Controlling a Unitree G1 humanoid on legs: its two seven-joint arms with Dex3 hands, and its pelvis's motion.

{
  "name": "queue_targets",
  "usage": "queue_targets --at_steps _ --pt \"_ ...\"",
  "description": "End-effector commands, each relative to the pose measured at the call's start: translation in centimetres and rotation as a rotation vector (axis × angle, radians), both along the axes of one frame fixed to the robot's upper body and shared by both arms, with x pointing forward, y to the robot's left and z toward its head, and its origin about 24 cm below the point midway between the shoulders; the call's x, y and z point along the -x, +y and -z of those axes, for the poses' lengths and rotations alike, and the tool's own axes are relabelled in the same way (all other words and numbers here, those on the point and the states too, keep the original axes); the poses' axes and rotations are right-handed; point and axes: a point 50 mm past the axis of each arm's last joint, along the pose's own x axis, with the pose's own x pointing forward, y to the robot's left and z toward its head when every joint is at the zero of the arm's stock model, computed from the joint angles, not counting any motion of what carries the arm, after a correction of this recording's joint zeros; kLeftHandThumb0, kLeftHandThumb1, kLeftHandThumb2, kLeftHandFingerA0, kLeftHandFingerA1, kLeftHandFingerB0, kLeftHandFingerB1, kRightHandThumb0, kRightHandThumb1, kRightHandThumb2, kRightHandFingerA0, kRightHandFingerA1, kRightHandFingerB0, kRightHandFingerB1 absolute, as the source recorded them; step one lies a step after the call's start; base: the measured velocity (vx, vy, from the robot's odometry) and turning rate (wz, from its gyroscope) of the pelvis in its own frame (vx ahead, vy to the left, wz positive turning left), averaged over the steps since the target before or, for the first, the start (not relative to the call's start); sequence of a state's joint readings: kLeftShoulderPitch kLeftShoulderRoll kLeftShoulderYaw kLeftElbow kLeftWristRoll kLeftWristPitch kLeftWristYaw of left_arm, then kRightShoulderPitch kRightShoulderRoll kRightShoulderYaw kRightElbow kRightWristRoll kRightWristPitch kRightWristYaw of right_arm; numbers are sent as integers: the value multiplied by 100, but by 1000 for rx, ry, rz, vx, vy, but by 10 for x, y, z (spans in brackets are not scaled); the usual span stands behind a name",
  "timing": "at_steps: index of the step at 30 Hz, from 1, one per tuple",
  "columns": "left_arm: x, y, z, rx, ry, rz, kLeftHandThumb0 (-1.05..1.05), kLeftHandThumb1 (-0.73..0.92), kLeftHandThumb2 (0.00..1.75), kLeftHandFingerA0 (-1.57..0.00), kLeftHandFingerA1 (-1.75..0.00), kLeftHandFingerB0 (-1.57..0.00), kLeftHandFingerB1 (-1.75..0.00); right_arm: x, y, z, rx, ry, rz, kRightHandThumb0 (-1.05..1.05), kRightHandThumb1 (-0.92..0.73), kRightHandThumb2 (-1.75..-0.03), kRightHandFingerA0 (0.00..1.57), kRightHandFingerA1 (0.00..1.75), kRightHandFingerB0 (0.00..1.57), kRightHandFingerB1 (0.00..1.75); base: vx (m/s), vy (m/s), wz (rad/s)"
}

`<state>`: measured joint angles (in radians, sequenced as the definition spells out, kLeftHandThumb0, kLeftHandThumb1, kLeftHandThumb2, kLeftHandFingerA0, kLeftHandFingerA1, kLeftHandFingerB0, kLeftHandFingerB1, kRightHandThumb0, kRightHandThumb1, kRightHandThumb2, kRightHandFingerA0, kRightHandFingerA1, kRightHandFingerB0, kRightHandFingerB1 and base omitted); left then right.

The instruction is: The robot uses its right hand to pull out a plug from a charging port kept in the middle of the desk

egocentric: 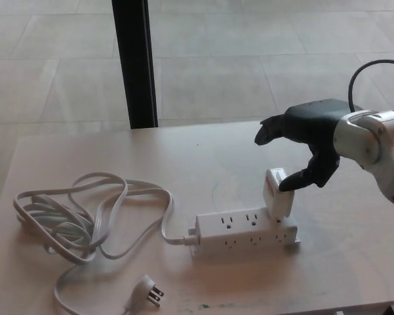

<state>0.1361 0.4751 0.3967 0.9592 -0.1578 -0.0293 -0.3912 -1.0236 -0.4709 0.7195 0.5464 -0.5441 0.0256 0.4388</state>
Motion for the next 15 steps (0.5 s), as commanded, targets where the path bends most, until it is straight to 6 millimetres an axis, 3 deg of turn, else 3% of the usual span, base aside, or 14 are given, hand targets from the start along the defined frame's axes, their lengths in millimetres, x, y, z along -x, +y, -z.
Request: queue_targets --at_steps 1,2,3,5,6,8,12,13,15 --pt "4 6 -4 -13 1 -11 -90 91 84 -36 -59 -3 -31 0 -13 6 64 -35 6 -94 -49 -77 89 156 24 44 0 0 0" --pt "4 6 -5 -5 -5 -15 -88 92 82 -35 -58 -2 -32 -1 -15 6 72 -33 10 -93 -48 -77 90 155 23 45 0 0 0" --pt "3 6 -5 -1 -6 -13 -89 85 122 -32 -63 -5 -25 -1 -17 6 73 -34 11 -87 -59 -63 83 162 26 41 0 0 0" --pt "2 6 -5 5 -13 -19 -84 81 121 -32 -63 -4 -26 -1 -18 5 74 -40 9 -86 -61 -62 85 159 27 41 0 0 0" --pt "3 6 -5 7 -13 -20 -91 91 84 -35 -61 -1 -32 -1 -18 5 74 -41 8 -86 -60 -63 85 156 26 41 0 0 0" --pt "2 5 -5 12 -16 -30 -87 92 81 -34 -60 -3 -33 0 -16 5 72 -39 7 -87 -59 -63 85 157 26 40 0 0 0" --pt "1 5 -6 16 -18 -16 -90 92 84 -28 -56 -2 -30 2 -8 9 61 -21 -8 -84 -60 -63 84 151 28 35 0 0 0" --pt "2 5 -6 18 -23 -13 -92 88 122 -31 -63 -8 -23 2 -6 10 70 -14 -16 -85 -61 -63 82 150 27 34 0 0 0" --pt "2 6 -6 19 -24 -24 -93 88 122 -30 -62 -7 -24 4 -2 12 56 3 -21 -85 -62 -63 80 149 27 34 0 0 0"
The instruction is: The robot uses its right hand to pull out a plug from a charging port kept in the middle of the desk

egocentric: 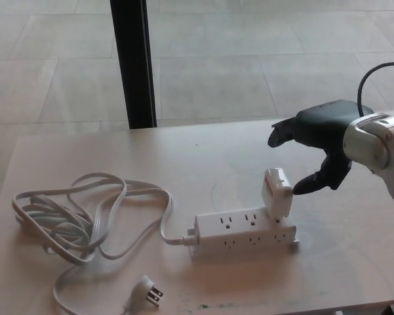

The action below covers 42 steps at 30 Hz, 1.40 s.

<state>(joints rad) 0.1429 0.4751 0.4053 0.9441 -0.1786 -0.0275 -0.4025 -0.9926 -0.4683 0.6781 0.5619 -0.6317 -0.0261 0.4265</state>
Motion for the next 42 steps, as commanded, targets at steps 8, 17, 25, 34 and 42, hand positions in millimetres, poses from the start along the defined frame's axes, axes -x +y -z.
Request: queue_targets --at_steps 8,17,25,34,42 --pt "3 6 -3 2 5 -15 -93 88 123 -30 -61 -9 -22 7 0 15 33 49 -3 -89 -63 -63 80 151 27 34 0 0 0" --pt "3 6 -3 11 3 -21 -84 80 118 -30 -61 -6 -28 10 -17 22 64 65 28 -91 -65 -60 83 153 27 35 0 0 0" --pt "3 5 -3 -6 5 -9 -83 80 118 -30 -61 -6 -28 11 -8 25 69 75 11 -89 -64 -63 80 149 27 33 0 0 0" --pt "3 5 -4 3 -12 -23 -84 83 123 -32 -63 0 -21 13 8 24 46 75 -22 -88 -53 -94 78 125 29 46 0 0 0" --pt "3 4 -4 -3 -10 -14 -84 83 120 -29 -60 -7 -23 13 1 27 58 84 0 -90 -54 -94 78 119 30 46 0 0 0"
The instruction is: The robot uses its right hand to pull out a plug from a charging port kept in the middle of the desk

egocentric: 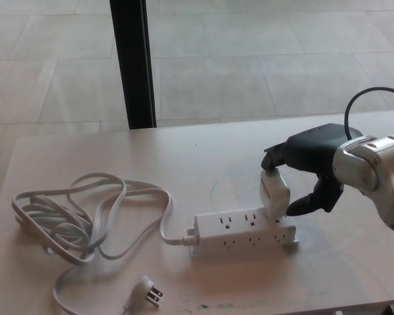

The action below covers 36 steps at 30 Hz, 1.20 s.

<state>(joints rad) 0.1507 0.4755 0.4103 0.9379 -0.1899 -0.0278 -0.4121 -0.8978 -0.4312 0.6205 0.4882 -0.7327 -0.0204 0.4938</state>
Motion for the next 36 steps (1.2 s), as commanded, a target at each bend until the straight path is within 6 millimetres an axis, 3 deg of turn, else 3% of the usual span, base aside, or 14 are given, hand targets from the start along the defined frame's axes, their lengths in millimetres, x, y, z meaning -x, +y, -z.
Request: queue_targets --at_steps 1,2,7,10,11,13,16,17,22,23,24,31,32,36 --pt "2 3 -3 -12 -2 -11 -84 83 120 -29 -60 -7 -23 2 -5 7 19 29 18 -90 -54 -94 78 119 30 46 0 0 0" --pt "2 4 -3 -16 0 -19 -89 92 86 -35 -55 0 -33 2 -7 7 25 28 19 -90 -54 -94 80 125 31 46 0 0 0" --pt "1 4 -2 -23 -5 -20 -84 82 123 -37 -65 0 -22 1 -12 7 36 21 34 -83 -64 -60 76 139 41 39 0 0 0" --pt "1 4 -3 -11 -13 -31 -92 92 84 -34 -57 -2 -31 2 -12 9 35 14 31 -75 -63 -60 72 130 46 42 0 0 0" --pt "3 4 -2 -29 -5 -7 -97 91 90 -33 -56 -5 -25 4 -10 13 26 9 19 -71 -52 -95 71 103 45 57 0 0 0" --pt "2 4 -2 -26 -6 -12 -90 88 125 -32 -61 -7 -16 4 -9 15 22 7 16 -69 -60 -61 69 127 54 48 0 0 0" --pt "3 5 -2 -25 -5 -11 -91 89 125 -31 -60 -7 -14 5 -8 18 1 7 10 -71 -52 -94 78 118 51 60 0 0 0" --pt "3 4 -2 -19 -15 -18 -93 91 88 -33 -58 -5 -26 6 -7 20 -10 7 5 -65 -60 -58 79 150 59 56 0 0 0" --pt "3 4 -2 -33 -8 -18 -92 89 125 -32 -61 -9 -18 8 0 25 -27 1 -3 -65 -62 -59 81 137 60 67 0 0 0" --pt "3 4 -2 -32 -8 -18 -91 92 86 -32 -53 -1 -28 8 1 24 -26 0 -3 -65 -63 -60 80 131 59 65 0 0 0" --pt "3 4 -1 -29 -9 -24 -83 81 123 -32 -61 -2 -22 9 1 25 -31 -6 -4 -66 -63 -62 79 141 61 72 0 0 0" --pt "5 4 -1 -28 -14 -19 -94 92 87 -34 -57 -5 -28 13 4 38 -40 -18 10 -59 -68 -61 76 123 64 77 0 0 0" --pt "5 4 -1 -33 -8 -18 -85 83 123 -33 -62 -3 -21 12 5 41 -33 -16 27 -59 -70 -61 75 121 64 78 0 0 0" --pt "4 5 -2 -37 -13 -20 -89 86 125 -32 -61 -3 -18 11 5 44 -18 -34 40 -58 -70 -62 73 129 64 88 0 0 0"
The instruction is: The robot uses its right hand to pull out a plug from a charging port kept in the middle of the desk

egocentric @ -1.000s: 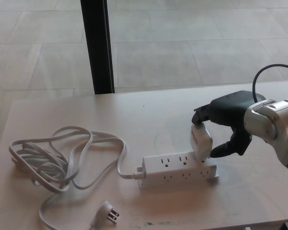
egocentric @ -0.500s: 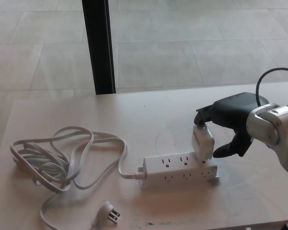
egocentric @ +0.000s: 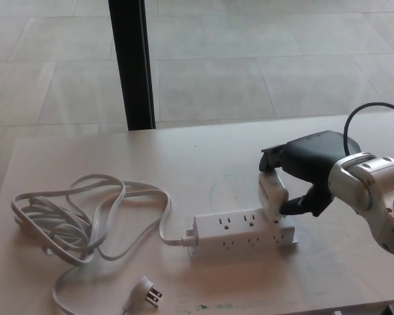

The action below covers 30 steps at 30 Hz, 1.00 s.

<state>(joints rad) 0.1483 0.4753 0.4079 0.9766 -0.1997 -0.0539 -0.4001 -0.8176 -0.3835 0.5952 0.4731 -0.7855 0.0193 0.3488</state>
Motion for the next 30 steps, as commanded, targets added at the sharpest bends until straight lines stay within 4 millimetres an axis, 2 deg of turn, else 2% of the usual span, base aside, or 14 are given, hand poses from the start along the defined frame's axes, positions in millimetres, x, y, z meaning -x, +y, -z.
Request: queue_targets --at_steps 1,4,5,10,11,14,16,22,23,24,27,28,29,30 --pt "-1 4 -5 -30 -18 10 -91 92 89 -35 -58 0 -27 6 0 27 45 59 27 -57 -70 -61 75 127 65 83 0 0 0" --pt "-2 4 -5 -25 -17 10 -93 90 125 -31 -59 -10 -14 6 -2 31 36 53 50 -55 -69 -61 79 114 68 68 0 0 0" --pt "-2 4 -5 -24 -18 10 -90 92 86 -32 -53 -2 -28 5 -3 32 50 57 62 -54 -69 -62 79 109 69 63 0 0 0" --pt "-3 5 -6 -17 -24 -2 -93 92 79 -32 -54 -2 -30 4 -6 35 83 80 101 -48 -74 -62 79 110 67 52 0 0 0" --pt "-4 4 -6 -13 -24 6 -91 86 124 -33 -62 -6 -17 5 -8 36 84 83 108 -45 -74 -61 79 109 66 50 0 0 0" --pt "-4 4 -6 -15 -23 17 -93 90 126 -29 -59 -9 -12 4 -7 38 96 98 117 -40 -72 -64 76 144 69 53 0 0 0" --pt "-5 4 -6 -21 -24 12 -96 92 88 -34 -56 -5 -26 4 -6 40 108 115 123 -38 -71 -64 75 143 74 52 0 0 0" --pt "-7 5 -8 -22 -31 15 -81 83 123 -33 -62 0 -21 5 -2 41 50 98 104 -33 -68 -67 82 161 79 57 0 0 0" --pt "-7 5 -8 -21 -30 20 -89 92 87 -34 -57 0 -27 6 -1 41 52 99 103 -32 -66 -70 82 161 79 57 0 0 0" --pt "-8 5 -9 -21 -34 21 -90 90 125 -32 -60 -9 -15 6 0 41 47 92 97 -35 -63 -68 81 163 76 56 0 0 0" --pt "-8 5 -10 -24 -34 28 -91 92 82 -32 -53 -1 -29 7 1 42 31 80 82 -39 -60 -70 84 163 78 70 0 0 0" --pt "-9 5 -10 -25 -33 34 -92 90 125 -31 -60 -9 -15 8 1 42 23 71 76 -38 -59 -70 83 165 78 73 0 0 0" --pt "-10 6 -10 -35 -27 28 -91 92 82 -33 -53 -3 -29 8 1 42 24 63 69 -38 -59 -71 84 163 78 81 0 0 0" --pt "-10 6 -10 -38 -26 31 -90 89 125 -33 -61 -8 -19 8 1 42 27 65 70 -40 -61 -72 80 157 77 81 0 0 0"
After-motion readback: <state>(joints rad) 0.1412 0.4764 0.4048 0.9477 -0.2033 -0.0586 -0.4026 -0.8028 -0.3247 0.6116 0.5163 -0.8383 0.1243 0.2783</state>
